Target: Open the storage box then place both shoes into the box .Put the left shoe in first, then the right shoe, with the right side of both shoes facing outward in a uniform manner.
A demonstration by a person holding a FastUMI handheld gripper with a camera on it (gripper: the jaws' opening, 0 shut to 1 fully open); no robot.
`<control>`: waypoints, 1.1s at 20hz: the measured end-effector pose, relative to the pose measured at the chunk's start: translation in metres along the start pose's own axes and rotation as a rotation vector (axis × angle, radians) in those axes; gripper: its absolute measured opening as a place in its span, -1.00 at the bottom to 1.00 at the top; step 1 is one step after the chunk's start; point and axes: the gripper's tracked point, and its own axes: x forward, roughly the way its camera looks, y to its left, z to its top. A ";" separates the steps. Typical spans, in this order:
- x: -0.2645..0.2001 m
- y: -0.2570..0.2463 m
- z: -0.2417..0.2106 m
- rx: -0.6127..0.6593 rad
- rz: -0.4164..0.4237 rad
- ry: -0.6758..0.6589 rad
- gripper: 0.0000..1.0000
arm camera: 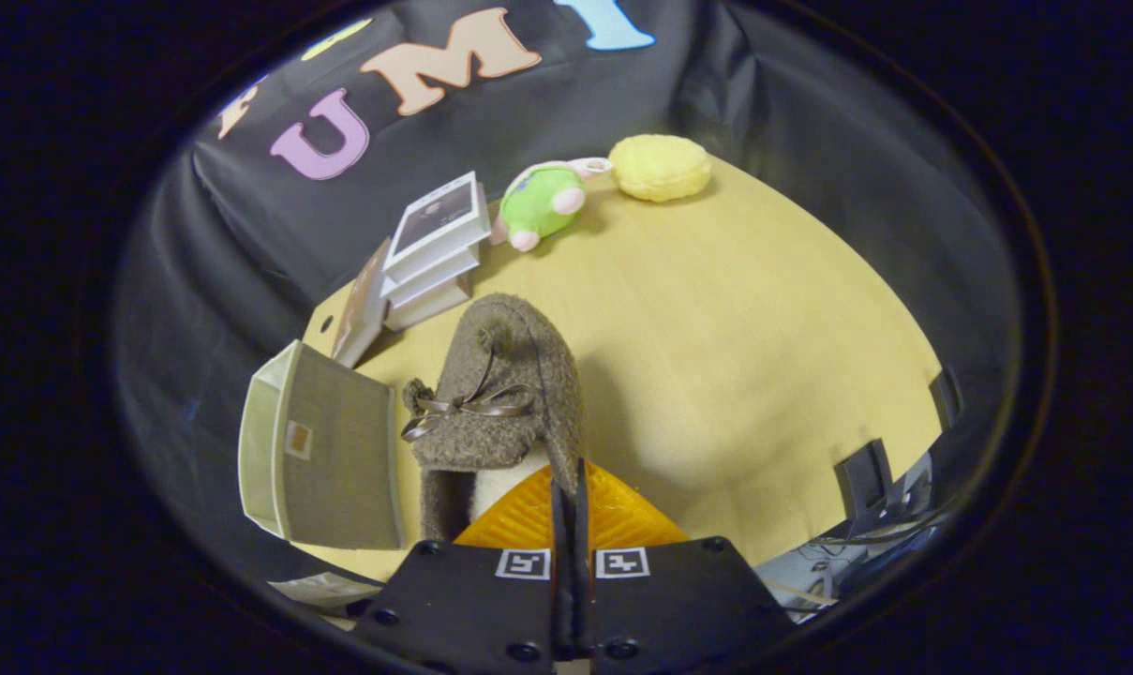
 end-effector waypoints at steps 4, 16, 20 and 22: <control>-0.013 0.059 -0.005 -0.019 0.030 -0.028 -0.93; -0.024 0.265 -0.020 -0.072 0.223 -0.087 -0.92; -0.007 0.295 -0.018 -0.080 0.211 -0.129 -0.92; 0.001 0.302 -0.020 -0.085 0.200 -0.135 -0.92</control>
